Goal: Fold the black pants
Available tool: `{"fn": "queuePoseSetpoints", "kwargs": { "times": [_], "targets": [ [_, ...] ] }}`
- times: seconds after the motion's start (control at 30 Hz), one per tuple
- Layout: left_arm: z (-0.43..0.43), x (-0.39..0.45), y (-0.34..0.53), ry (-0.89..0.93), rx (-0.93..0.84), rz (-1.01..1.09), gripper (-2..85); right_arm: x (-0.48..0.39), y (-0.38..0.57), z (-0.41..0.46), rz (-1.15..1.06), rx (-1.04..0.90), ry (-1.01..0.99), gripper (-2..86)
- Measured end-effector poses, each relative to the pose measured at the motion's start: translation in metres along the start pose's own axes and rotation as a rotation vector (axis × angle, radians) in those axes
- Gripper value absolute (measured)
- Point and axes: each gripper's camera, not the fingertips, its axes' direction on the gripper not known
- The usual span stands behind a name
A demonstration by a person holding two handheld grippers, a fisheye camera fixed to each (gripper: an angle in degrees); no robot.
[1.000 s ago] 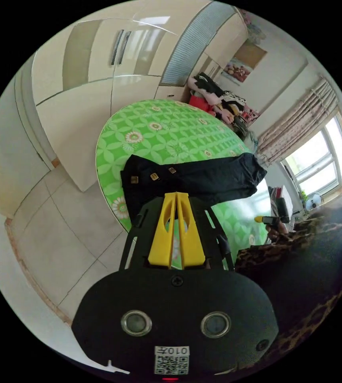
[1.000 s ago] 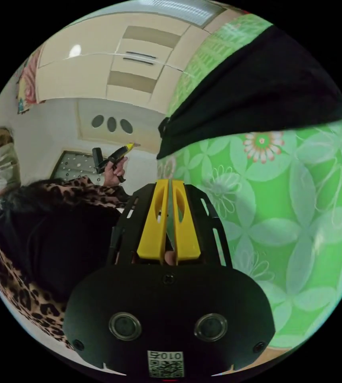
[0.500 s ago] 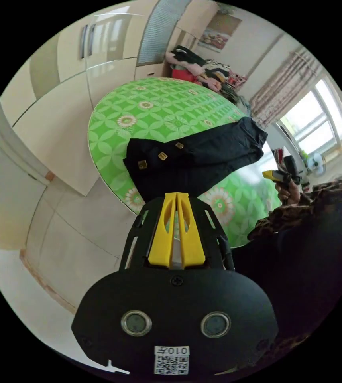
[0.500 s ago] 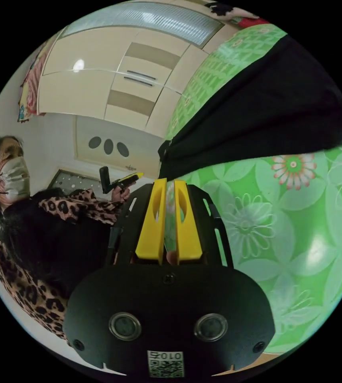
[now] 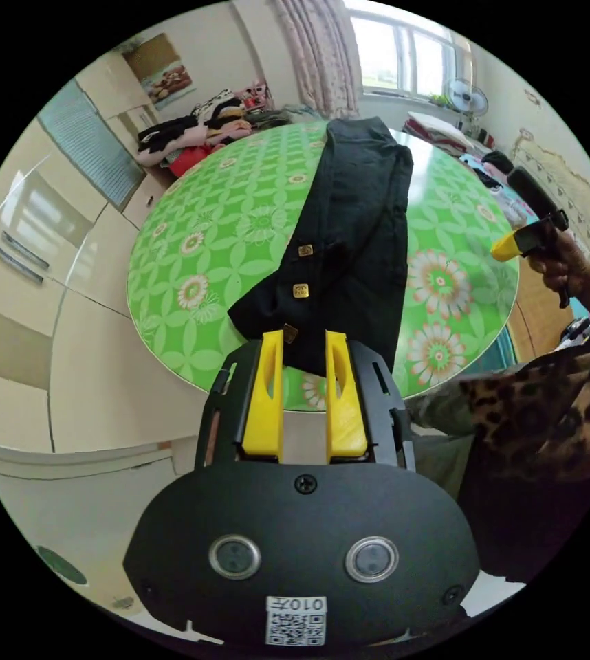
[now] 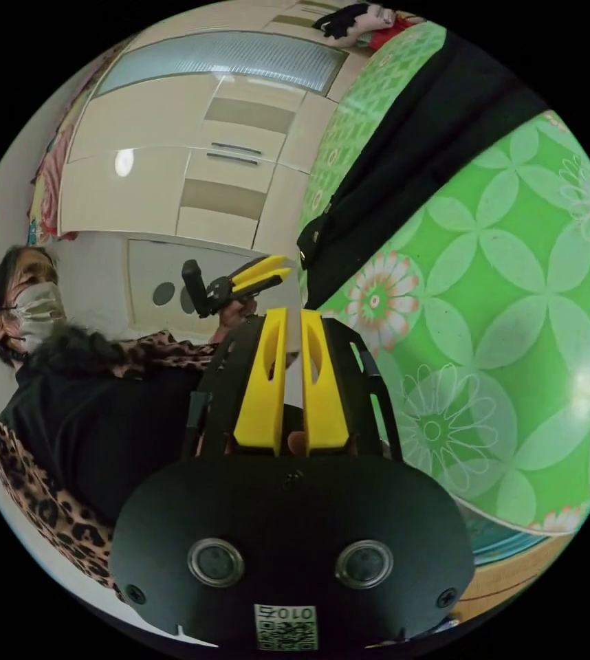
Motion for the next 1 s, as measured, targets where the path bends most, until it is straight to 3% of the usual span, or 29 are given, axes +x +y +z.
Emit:
{"fn": "queuePoseSetpoints", "kwargs": {
  "times": [0.2, 0.3, 0.57, 0.67, 0.83, 1.0],
  "targets": [
    [0.004, -0.013, -0.027, 0.008, -0.077, 0.052, 11.1, -0.032, 0.051, -0.066, 0.021, 0.187, -0.006, 5.1],
    [0.003, -0.018, -0.037, -0.012, -0.057, 0.112, 11.1, -0.044, 0.065, -0.084, 0.071, 0.235, -0.044, 4.8],
    [0.007, -0.07, -0.059, 0.044, 0.039, 0.312, 9.2, -0.138, 0.087, -0.083, 0.135, 0.493, 0.084, 3.6],
    [-0.003, -0.121, -0.072, 0.283, 0.066, 0.286, 8.7, -0.156, 0.089, -0.053, 0.177, 0.52, 0.012, 3.5],
    [0.001, -0.241, -0.115, 0.899, 0.083, 0.129, 8.5, -0.183, 0.086, -0.011, 0.214, 0.529, -0.083, 7.5],
    [-0.007, -0.296, -0.147, 1.176, 0.088, 0.053, 8.3, -0.197, 0.068, -0.007, 0.19, 0.489, -0.128, 12.2]
  ]
}}
